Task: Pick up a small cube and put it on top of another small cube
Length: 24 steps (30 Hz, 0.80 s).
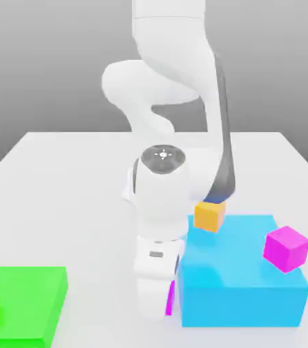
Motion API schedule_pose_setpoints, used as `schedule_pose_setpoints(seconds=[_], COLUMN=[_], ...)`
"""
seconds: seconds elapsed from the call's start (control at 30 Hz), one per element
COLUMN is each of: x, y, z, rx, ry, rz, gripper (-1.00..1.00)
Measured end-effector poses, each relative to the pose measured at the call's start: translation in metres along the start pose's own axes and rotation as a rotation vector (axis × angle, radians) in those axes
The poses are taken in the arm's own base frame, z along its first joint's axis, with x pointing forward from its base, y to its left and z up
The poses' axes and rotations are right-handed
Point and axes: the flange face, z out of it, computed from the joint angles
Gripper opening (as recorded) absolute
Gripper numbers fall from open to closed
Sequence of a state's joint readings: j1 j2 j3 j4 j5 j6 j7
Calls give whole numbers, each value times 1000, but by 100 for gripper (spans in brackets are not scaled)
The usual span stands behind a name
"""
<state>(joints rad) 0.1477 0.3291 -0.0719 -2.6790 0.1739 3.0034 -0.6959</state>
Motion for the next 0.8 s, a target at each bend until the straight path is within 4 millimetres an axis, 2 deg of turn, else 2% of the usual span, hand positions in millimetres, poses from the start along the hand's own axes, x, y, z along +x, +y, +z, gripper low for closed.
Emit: schedule_pose_setpoints(seconds=[0.2, 0.27, 0.33, 0.57, 0.8], x=[0, 9, 14, 13, -5], y=[0, 20, 17, -35, -90], z=[-54, -83, -106, -169, -217], rx=[-1, -37, -48, -45, -36], ry=[1, 39, 54, 67, 74], rz=[0, 36, 66, 154, 243], gripper=[-100, -100, -100, -100, -100])
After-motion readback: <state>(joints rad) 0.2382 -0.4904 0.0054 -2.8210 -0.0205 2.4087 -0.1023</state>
